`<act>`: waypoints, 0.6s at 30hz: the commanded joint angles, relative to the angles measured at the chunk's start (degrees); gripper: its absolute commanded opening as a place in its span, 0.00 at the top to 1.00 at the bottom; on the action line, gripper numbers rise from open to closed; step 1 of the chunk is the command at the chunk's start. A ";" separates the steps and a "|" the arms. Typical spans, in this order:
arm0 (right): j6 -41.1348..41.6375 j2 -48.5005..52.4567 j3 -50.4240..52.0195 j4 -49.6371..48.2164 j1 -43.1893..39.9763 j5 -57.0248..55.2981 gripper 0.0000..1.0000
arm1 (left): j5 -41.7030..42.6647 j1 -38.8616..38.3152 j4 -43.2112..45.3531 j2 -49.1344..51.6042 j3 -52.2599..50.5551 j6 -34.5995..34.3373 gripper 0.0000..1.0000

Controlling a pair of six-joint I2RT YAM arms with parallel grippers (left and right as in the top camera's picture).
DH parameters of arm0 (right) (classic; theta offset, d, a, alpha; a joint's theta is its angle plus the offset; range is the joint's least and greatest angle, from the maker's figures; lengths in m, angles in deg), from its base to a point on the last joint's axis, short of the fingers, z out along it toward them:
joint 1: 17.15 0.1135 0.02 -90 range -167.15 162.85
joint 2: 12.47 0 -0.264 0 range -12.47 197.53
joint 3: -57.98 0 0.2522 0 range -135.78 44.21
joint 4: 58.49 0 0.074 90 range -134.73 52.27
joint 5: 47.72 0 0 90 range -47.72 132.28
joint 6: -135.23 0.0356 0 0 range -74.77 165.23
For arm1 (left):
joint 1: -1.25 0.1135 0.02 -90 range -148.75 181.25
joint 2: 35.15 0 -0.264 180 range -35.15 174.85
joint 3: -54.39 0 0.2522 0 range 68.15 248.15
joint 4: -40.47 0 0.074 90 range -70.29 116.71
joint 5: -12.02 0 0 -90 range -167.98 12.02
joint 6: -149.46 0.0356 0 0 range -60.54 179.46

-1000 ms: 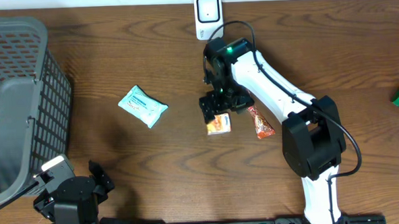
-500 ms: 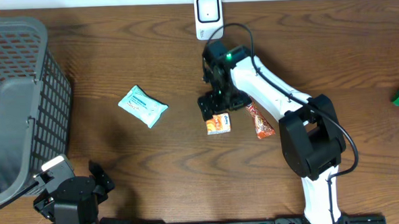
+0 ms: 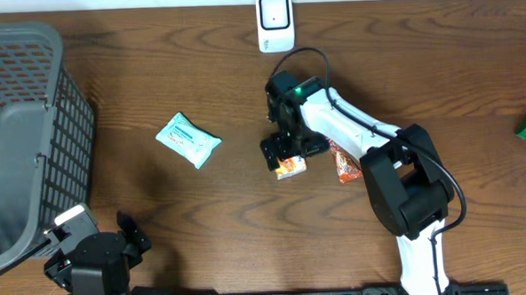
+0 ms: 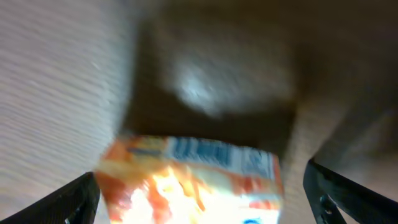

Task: Scan the item barcode
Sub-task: 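Close the right gripper on the orange tissue pack and lift it, then raise the orange pack with right gripper in front of the white scanner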

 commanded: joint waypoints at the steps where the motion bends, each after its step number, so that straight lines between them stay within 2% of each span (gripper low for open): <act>1: 0.59 0.66 0.44 -2.12 0.76 0.44 0.02 | -0.35 0.28 -0.26 0.00 0.13 -0.28 0.02; 7: 0.59 0.66 0.68 -2.32 1.27 -0.15 0.06 | -0.35 0.28 -0.26 0.00 0.13 -0.26 0.02; 11: 0.57 1.03 0.81 -4.11 1.88 -5.18 0.13 | -0.35 0.28 -0.24 0.00 0.13 -0.26 0.02; 15: -0.09 3.02 0.81 -5.86 1.99 -5.81 0.14 | -0.35 0.28 -0.26 0.00 0.13 -0.26 0.02; 18: -0.04 5.20 0.81 -5.88 2.21 -5.79 0.25 | -0.35 0.28 -0.26 0.00 0.13 -0.26 0.02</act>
